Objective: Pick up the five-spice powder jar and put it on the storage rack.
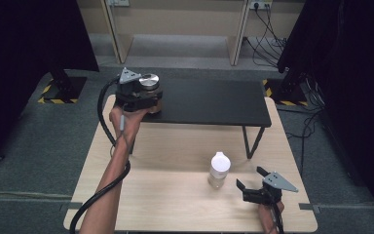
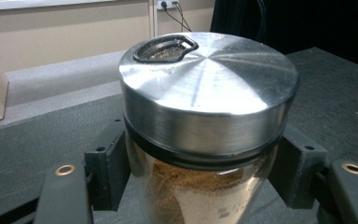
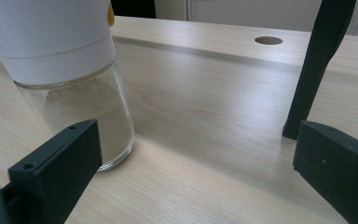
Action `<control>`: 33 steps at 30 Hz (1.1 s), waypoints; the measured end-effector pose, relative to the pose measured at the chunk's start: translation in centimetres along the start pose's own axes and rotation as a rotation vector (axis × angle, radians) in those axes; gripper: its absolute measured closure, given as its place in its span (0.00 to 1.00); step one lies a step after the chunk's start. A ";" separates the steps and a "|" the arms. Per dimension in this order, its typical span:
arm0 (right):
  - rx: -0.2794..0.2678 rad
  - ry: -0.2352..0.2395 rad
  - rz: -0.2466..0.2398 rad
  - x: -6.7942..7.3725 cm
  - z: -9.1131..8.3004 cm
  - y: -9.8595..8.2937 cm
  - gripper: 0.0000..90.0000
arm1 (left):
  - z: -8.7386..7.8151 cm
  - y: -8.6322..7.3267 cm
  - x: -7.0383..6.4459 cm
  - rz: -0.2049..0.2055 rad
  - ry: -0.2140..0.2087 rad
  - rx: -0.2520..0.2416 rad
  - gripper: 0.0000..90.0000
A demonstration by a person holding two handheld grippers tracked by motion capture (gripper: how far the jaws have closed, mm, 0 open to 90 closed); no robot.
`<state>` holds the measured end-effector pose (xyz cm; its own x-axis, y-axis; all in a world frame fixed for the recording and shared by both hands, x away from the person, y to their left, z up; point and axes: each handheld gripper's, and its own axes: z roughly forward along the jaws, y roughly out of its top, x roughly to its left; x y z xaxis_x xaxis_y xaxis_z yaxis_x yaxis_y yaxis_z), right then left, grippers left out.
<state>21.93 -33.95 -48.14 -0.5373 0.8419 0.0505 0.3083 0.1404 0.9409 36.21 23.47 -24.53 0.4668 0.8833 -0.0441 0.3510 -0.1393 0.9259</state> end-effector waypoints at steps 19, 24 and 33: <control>-0.003 0.007 0.007 -0.2 0.0 0.0 0.01 | 1.8 -0.1 -0.7 0.014 0.059 -0.009 0.35; -0.004 0.008 0.006 -0.2 0.0 0.0 0.01 | 2.2 -0.6 -0.8 0.007 0.058 -0.019 0.34; -0.003 0.008 0.005 -0.2 0.0 0.0 0.01 | 2.1 -1.7 -0.7 -0.024 0.079 -0.069 0.10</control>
<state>22.03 -34.07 -48.20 -0.5419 0.8385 0.0577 0.3086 0.1347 0.9416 36.95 22.17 -26.86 0.3921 0.9190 -0.0396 0.3034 -0.0885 0.9488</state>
